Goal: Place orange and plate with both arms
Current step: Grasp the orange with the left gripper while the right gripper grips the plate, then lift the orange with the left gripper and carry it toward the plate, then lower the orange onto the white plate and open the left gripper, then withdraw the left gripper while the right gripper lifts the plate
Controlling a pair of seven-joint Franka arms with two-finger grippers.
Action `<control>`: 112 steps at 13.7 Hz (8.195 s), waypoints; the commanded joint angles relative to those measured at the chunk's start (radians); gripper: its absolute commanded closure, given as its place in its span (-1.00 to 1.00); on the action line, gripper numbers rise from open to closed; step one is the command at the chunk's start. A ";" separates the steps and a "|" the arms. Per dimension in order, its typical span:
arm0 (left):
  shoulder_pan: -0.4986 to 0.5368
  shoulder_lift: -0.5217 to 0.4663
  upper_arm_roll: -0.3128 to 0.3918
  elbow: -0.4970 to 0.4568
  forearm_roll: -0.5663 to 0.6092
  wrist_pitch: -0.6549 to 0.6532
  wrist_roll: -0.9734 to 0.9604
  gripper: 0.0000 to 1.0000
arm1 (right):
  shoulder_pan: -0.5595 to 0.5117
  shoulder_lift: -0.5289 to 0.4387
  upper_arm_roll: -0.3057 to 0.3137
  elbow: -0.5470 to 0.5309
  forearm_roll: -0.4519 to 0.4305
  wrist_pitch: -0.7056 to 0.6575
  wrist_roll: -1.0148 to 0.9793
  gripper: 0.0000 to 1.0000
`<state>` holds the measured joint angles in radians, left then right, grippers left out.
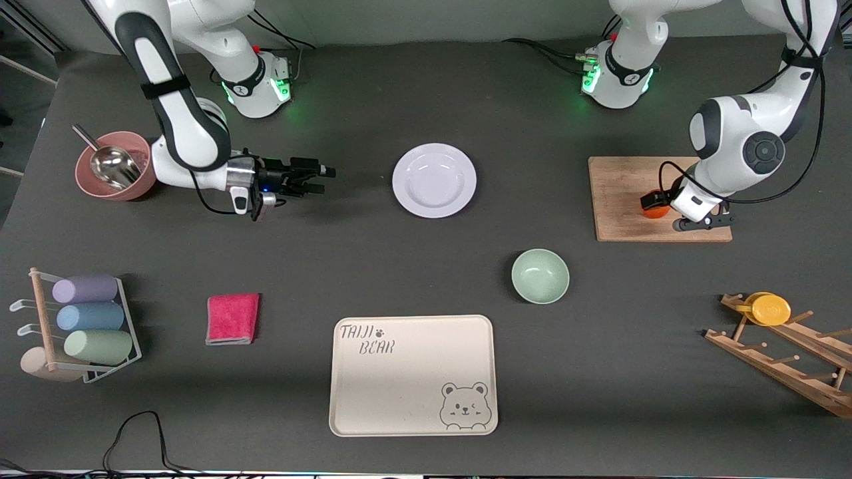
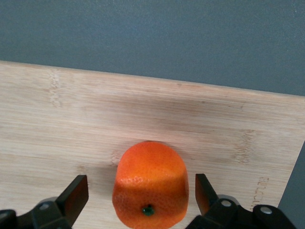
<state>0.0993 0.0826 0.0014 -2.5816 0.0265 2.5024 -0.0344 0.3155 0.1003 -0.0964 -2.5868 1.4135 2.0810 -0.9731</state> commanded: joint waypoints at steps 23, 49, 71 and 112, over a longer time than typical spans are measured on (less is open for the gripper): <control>-0.033 -0.041 -0.004 0.722 -0.016 -0.833 0.016 1.00 | -0.010 0.311 0.004 0.020 0.251 -0.159 -0.363 -0.03; -0.512 0.535 -0.070 1.519 -0.123 -0.906 -0.769 1.00 | -0.022 0.392 0.004 0.048 0.249 -0.197 -0.447 0.07; -0.949 0.358 -0.100 0.672 -0.100 -0.207 -1.073 1.00 | -0.022 0.392 0.004 0.048 0.249 -0.196 -0.447 0.07; -0.113 -0.086 0.025 0.888 0.070 -0.884 -0.108 -1.00 | 0.203 0.460 0.109 0.185 0.616 -0.105 -0.441 1.00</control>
<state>-0.0608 -0.0029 0.0929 -1.7241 0.0765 1.6439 -0.1510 0.5116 0.5514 0.0058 -2.4147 2.0009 1.9655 -1.3934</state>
